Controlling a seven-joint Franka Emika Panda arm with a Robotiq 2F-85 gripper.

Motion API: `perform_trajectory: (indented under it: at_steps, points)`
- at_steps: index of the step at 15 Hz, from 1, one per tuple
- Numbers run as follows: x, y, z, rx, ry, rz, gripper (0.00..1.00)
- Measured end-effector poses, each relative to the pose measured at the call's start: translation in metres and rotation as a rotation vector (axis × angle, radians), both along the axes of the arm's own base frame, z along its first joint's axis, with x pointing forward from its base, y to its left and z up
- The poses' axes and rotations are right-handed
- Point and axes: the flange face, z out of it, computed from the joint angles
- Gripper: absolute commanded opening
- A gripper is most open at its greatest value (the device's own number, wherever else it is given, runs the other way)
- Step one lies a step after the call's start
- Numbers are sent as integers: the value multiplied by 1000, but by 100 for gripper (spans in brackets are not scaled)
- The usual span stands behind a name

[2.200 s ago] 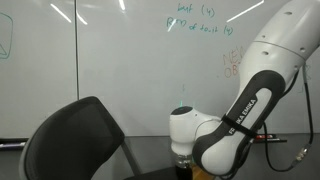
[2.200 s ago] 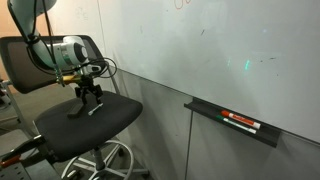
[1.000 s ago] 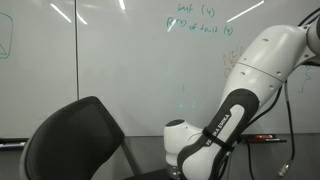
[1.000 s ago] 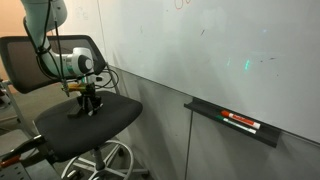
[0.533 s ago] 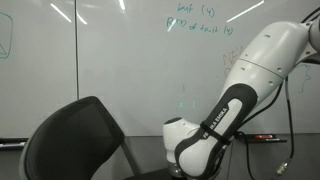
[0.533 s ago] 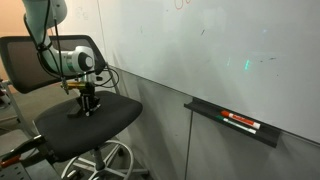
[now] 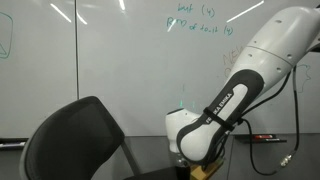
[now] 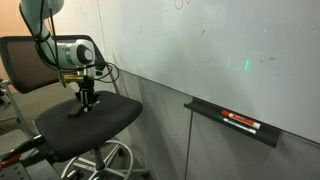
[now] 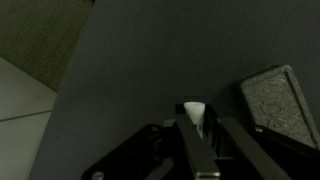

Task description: Use the marker on the chair to draw on the whiteboard

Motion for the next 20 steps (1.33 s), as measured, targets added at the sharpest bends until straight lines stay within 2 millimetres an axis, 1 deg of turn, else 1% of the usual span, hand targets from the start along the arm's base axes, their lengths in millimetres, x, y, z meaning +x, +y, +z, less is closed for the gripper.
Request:
perform_trajectory:
  at_steps: [2, 4, 8, 11, 17, 20]
  points:
    - [1, -8, 23, -11, -19, 2, 10]
    - [2, -19, 50, -28, -48, 10, 10]
    - [6, -51, 106, -73, -107, 18, 10]
    - [12, -71, 149, -104, -155, 10, 10]
    - [28, -99, 235, -197, -325, 7, 10]
    - [36, -114, 269, -243, -419, 5, 10]
